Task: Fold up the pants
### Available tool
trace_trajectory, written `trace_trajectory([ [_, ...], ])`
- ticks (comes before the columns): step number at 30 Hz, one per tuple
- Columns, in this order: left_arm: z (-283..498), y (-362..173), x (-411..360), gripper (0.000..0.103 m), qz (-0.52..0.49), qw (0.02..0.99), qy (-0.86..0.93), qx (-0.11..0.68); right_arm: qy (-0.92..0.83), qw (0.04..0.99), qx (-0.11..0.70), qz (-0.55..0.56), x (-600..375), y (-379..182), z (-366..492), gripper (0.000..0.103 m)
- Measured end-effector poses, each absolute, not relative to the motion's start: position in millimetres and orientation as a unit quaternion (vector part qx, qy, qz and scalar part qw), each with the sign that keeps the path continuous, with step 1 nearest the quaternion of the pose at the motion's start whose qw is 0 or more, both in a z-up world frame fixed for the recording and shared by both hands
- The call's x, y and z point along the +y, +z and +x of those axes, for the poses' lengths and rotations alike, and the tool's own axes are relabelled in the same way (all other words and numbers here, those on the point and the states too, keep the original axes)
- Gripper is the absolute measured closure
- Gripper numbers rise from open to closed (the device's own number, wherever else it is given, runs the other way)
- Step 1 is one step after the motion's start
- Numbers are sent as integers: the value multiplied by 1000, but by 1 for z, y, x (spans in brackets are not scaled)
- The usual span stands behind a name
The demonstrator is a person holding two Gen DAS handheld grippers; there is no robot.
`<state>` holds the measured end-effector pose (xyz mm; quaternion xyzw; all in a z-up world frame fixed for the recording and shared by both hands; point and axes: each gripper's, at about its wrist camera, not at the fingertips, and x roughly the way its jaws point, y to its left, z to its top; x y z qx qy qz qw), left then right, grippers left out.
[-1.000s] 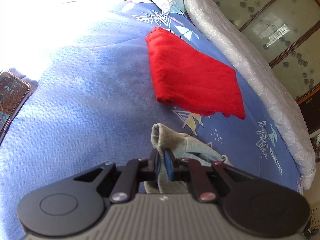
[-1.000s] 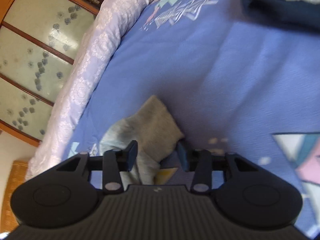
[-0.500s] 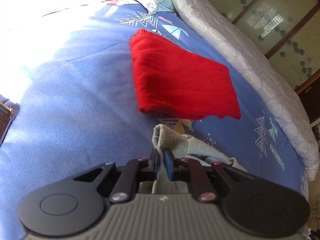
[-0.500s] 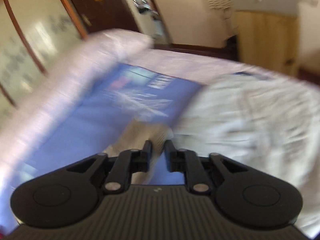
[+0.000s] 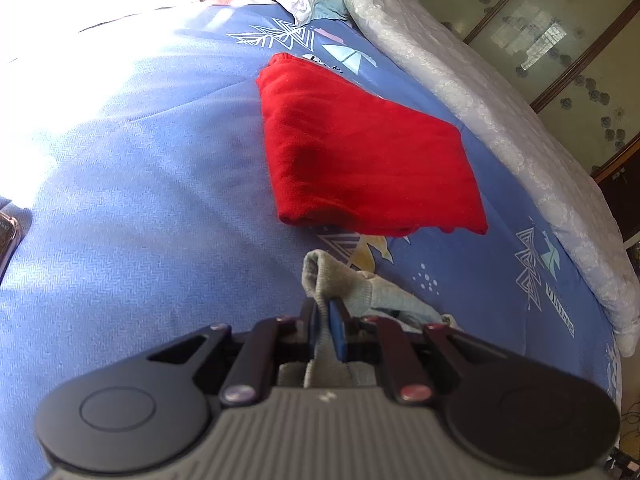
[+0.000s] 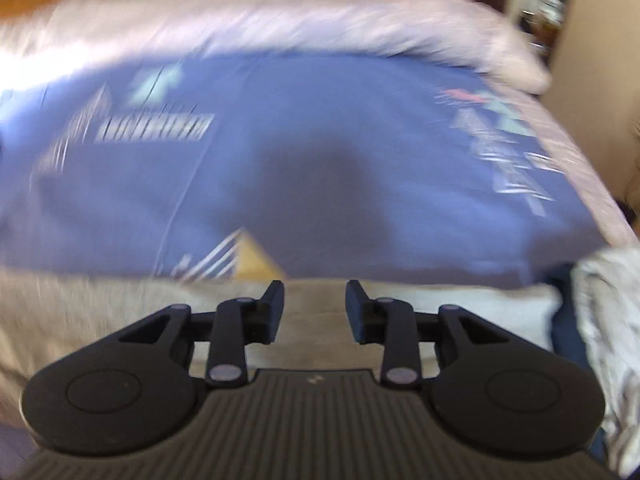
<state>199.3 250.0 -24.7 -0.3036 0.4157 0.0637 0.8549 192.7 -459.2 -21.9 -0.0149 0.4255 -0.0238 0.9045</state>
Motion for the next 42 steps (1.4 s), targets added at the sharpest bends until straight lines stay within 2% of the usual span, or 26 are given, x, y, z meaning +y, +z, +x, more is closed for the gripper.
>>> trace_trajectory([
  [3, 199, -23, 250, 95, -303, 856, 61, 413, 6, 894, 442, -74, -440, -37, 200, 56],
  [5, 200, -21, 250, 95, -301, 858, 60, 411, 11, 898, 428, -102, -437, -39, 199, 57],
  [7, 200, -21, 250, 95, -301, 859, 60, 409, 29, 897, 433, -78, -439, -38, 198, 101],
  [10, 200, -22, 250, 95, -305, 859, 63, 406, 13, 894, 432, -120, -420, -37, 192, 101],
  [14, 197, -19, 249, 95, -302, 863, 57, 401, 22, 916, 392, -86, -415, -14, 188, 99],
  [15, 197, -18, 250, 95, -302, 863, 55, 401, 42, 922, 377, -75, -412, -5, 183, 93],
  [17, 197, -18, 251, 95, -303, 863, 54, 401, 116, 920, 369, -59, -402, 7, 180, 71],
  [18, 197, -18, 251, 95, -304, 863, 54, 400, 144, 916, 369, -69, -393, 9, 178, 52],
  [19, 196, -19, 252, 95, -306, 862, 55, 400, 159, 911, 369, -91, -383, 9, 177, 47],
  [21, 196, -20, 252, 95, -308, 861, 57, 400, 179, 895, 387, -130, -363, -2, 183, 47],
  [24, 195, -21, 253, 95, -309, 860, 57, 402, 182, 871, 437, -130, -352, -25, 197, 50],
  [26, 194, -20, 255, 95, -311, 860, 54, 402, 184, 874, 440, -94, -354, -27, 197, 73],
  [27, 194, -20, 256, 95, -311, 859, 54, 402, 186, 873, 445, -76, -353, -25, 196, 96],
  [31, 197, -20, 256, 95, -316, 859, 56, 399, 148, 882, 434, -111, -336, -20, 192, 99],
  [35, 205, -15, 253, 95, -328, 862, 48, 383, 96, 928, 353, -65, -344, 12, 199, 99],
  [36, 208, -15, 251, 98, -324, 866, 53, 377, 81, 938, 333, -46, -348, 16, 203, 98],
  [38, 216, -15, 245, 100, -283, 885, 84, 360, 41, 953, 300, -29, -353, 12, 217, 98],
  [40, 226, -24, 243, 100, -258, 881, 117, 378, -5, 943, 330, -43, -349, -9, 237, 88],
  [42, 225, -31, 247, 99, -295, 863, 94, 399, -14, 925, 378, -40, -349, -28, 248, 83],
])
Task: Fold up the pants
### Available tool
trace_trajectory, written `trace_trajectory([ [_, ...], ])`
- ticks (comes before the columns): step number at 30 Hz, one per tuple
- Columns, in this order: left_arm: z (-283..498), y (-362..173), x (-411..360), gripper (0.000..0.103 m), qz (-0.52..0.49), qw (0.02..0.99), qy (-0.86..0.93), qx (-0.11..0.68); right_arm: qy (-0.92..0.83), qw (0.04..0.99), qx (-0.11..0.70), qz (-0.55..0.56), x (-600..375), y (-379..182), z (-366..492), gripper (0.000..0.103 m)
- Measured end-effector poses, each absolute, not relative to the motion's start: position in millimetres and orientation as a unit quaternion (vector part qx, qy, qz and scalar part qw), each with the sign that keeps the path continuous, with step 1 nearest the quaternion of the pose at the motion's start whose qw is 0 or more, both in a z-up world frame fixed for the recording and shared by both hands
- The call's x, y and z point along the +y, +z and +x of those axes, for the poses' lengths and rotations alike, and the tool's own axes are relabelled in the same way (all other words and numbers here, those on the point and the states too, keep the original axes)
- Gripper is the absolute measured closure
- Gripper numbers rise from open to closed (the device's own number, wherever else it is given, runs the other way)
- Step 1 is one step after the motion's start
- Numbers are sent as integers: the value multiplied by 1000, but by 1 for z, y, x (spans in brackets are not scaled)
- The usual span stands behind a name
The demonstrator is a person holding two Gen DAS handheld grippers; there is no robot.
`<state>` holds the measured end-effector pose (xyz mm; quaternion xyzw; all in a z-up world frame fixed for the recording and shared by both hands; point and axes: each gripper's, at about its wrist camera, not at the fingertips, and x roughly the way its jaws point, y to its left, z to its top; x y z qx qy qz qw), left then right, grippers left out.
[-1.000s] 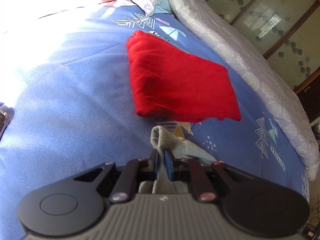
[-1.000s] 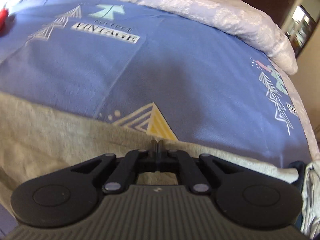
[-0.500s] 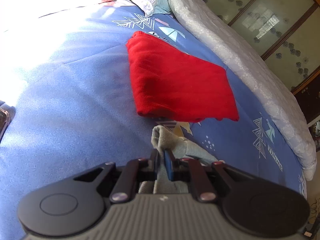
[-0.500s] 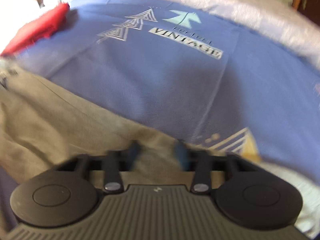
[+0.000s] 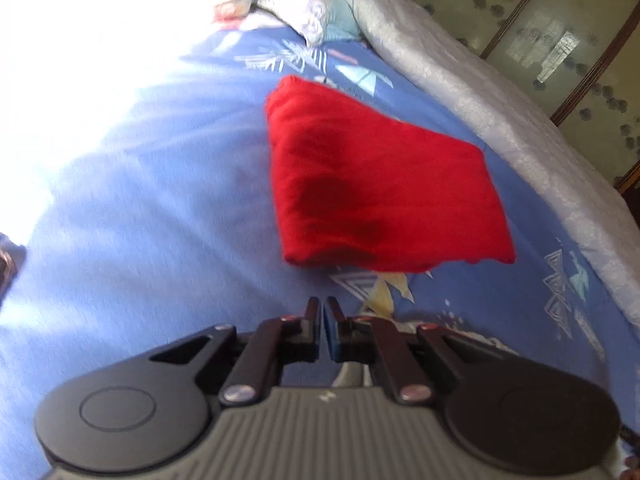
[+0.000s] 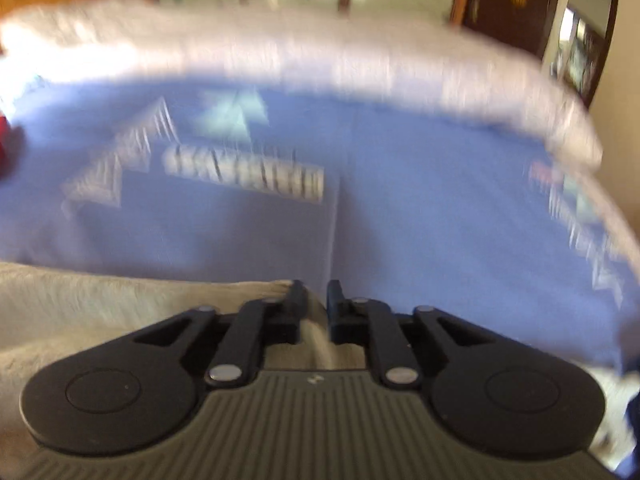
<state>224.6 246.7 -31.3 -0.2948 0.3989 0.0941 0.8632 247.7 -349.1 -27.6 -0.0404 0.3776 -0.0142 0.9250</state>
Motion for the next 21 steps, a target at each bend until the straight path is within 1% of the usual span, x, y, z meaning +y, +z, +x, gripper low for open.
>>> trace_trajectory([
  [1, 218, -29, 247, 99, -299, 865, 80, 394, -20, 925, 377, -35, -350, -27, 243, 81],
  [2, 210, -24, 245, 97, -284, 873, 77, 390, -20, 930, 366, -26, -352, -22, 233, 78],
  [3, 199, -17, 244, 97, -263, 881, 78, 385, -13, 934, 357, -16, -354, -14, 224, 73],
  [4, 189, -12, 244, 95, -251, 886, 76, 383, -3, 938, 348, -6, -356, -6, 213, 71],
  [5, 177, -6, 247, 90, -247, 888, 69, 382, 7, 940, 341, 4, -359, 1, 201, 71],
  [6, 164, -3, 250, 86, -250, 887, 59, 383, 20, 941, 337, 17, -362, 8, 188, 71],
  [8, 138, 0, 255, 84, -260, 883, 40, 388, 59, 935, 344, 59, -365, 18, 160, 71],
  [10, 112, 0, 257, 72, -262, 878, 24, 399, 102, 922, 356, 110, -367, 20, 134, 71],
  [11, 98, -1, 256, 59, -260, 875, 22, 407, 121, 912, 366, 139, -366, 18, 122, 71],
  [12, 87, -3, 255, 52, -257, 873, 23, 413, 132, 900, 379, 170, -364, 13, 114, 70],
  [14, 65, -8, 254, 52, -261, 867, 15, 424, 141, 873, 404, 236, -357, -1, 105, 69],
  [15, 57, -11, 254, 49, -268, 863, 9, 429, 143, 862, 413, 258, -350, -10, 103, 69],
  [18, 32, -20, 256, 41, -304, 848, -1, 435, 131, 847, 424, 292, -324, -31, 107, 69],
  [21, 16, -30, 259, 40, -340, 829, -7, 445, 117, 833, 427, 333, -303, -49, 123, 70],
])
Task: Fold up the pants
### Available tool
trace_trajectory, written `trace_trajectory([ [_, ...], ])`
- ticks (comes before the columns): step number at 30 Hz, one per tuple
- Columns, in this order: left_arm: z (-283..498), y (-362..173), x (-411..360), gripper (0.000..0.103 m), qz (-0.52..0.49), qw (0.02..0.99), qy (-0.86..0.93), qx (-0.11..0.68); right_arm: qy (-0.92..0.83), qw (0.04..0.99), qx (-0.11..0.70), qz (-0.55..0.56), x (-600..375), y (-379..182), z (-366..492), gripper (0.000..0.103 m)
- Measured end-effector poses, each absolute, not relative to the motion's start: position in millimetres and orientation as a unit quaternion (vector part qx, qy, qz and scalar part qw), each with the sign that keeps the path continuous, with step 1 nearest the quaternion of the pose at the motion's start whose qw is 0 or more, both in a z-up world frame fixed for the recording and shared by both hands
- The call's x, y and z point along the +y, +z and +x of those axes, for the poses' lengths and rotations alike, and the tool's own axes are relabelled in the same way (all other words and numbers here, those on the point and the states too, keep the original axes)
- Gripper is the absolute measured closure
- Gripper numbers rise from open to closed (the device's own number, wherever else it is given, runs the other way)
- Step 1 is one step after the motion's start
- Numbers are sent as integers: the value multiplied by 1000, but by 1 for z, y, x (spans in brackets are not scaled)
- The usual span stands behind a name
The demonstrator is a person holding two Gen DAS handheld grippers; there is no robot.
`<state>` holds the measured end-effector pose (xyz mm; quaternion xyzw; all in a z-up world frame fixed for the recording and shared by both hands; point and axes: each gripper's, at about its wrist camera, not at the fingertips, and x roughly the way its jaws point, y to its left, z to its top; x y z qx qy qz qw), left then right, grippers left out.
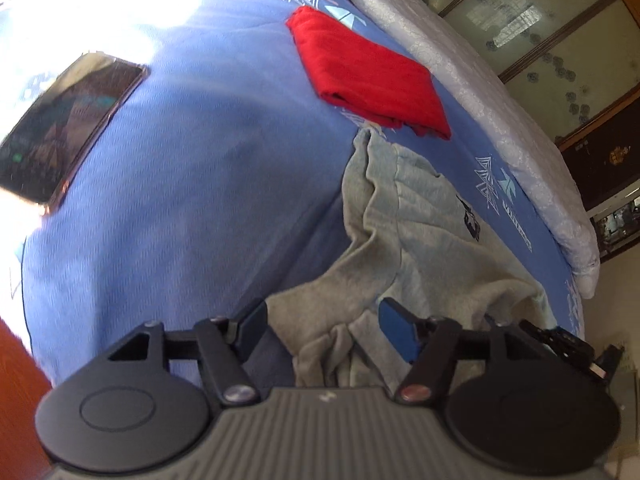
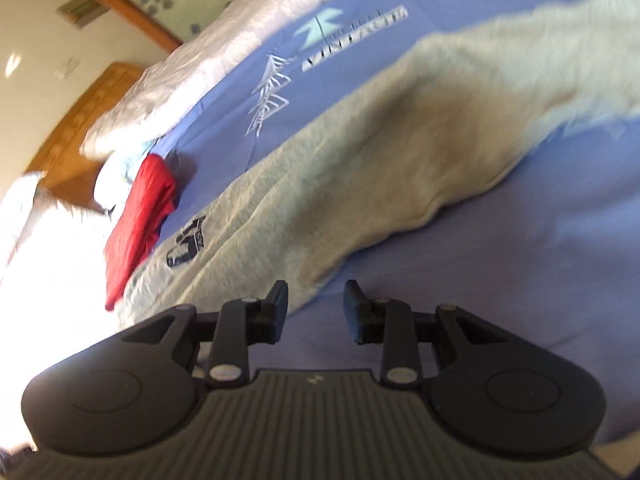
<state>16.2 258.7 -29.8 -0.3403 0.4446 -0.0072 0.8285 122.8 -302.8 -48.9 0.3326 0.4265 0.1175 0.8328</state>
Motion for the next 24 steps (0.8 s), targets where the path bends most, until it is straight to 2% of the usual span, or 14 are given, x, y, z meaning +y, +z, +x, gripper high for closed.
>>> trace_trajectory([
  [1, 12, -31, 258, 40, -346, 827, -9, 444, 108, 832, 426, 339, -296, -52, 126, 76],
  [3, 6, -30, 256, 43, -341, 830, -9, 441, 98, 838, 419, 335, -287, -52, 132, 99],
  [8, -6, -18, 262, 44, -340, 841, -10, 421, 47, 874, 394, 281, -290, -24, 101, 99],
  [12, -10, -19, 262, 43, -342, 838, -14, 425, 7, 882, 404, 242, -310, -26, 80, 93],
  [15, -19, -21, 259, 40, -349, 836, -20, 422, 13, 882, 392, 261, -331, -13, 59, 92],
  [19, -28, -31, 255, 38, -369, 823, -30, 431, 21, 888, 351, 298, -364, 7, 11, 77],
  [24, -24, -44, 244, 27, -386, 807, -41, 445, -34, 891, 309, 330, -418, 9, -58, 76],
])
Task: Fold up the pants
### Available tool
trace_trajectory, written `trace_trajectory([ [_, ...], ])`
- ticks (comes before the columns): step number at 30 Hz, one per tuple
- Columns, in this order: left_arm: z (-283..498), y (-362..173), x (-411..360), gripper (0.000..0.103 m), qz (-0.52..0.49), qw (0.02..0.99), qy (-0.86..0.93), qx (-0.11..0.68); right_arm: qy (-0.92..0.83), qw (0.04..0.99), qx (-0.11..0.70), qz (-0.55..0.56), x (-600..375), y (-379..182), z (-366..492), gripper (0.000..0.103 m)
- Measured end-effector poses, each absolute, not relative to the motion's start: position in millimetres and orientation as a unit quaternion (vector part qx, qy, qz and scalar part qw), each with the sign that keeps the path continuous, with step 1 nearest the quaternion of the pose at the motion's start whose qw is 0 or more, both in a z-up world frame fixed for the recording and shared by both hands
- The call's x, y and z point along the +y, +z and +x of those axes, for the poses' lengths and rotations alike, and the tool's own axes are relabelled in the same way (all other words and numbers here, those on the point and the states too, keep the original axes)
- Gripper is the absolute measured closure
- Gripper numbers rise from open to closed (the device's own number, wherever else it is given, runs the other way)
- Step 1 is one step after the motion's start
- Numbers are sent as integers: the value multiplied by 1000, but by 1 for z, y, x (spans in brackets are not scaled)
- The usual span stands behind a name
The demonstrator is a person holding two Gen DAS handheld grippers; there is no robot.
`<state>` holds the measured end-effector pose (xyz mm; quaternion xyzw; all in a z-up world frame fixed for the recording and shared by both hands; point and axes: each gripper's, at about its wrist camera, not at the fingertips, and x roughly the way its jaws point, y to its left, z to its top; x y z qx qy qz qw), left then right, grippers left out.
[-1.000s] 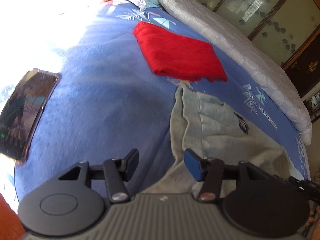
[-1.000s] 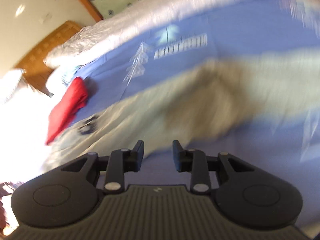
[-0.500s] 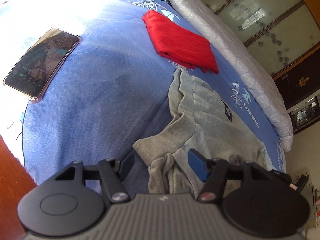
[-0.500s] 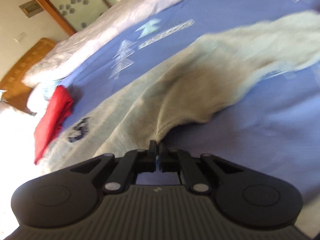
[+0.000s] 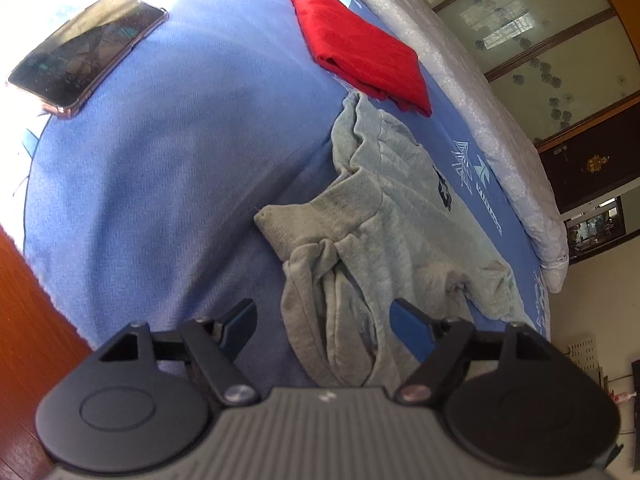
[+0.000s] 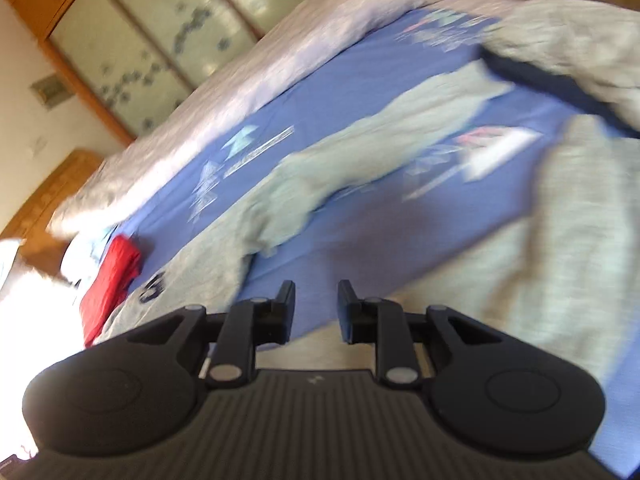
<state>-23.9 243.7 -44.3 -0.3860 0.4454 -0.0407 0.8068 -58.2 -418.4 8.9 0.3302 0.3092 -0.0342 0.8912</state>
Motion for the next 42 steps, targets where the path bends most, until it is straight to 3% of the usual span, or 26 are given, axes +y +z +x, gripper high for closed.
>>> trace_trajectory([
  [5, -8, -63, 229, 28, -396, 791, -40, 465, -170, 873, 257, 378, -495, 1, -133, 76],
  [7, -6, -63, 225, 33, -396, 799, -35, 452, -221, 856, 246, 398, -522, -7, -159, 75],
  [9, -1, -64, 223, 83, -402, 796, -32, 452, -252, 842, 235, 414, -543, -15, -180, 75],
  [10, 0, -66, 223, 93, -410, 789, -25, 456, -262, 836, 233, 423, -550, -21, -186, 75],
  [23, -17, -36, 231, 93, -413, 801, 13, 433, -243, 835, 251, 426, -585, -61, -99, 75],
  [25, -17, -35, 229, 93, -412, 802, 17, 433, -233, 836, 249, 430, -585, -61, -93, 94],
  [26, -17, -32, 229, 93, -413, 802, 17, 432, -236, 836, 254, 425, -583, -59, -92, 94],
  [34, -21, -13, 236, 93, -388, 820, 3, 420, -278, 854, 164, 407, -580, -16, -189, 95],
  [42, -23, -65, 231, 92, -388, 789, 32, 475, -324, 808, 196, 451, -589, -67, -238, 94],
])
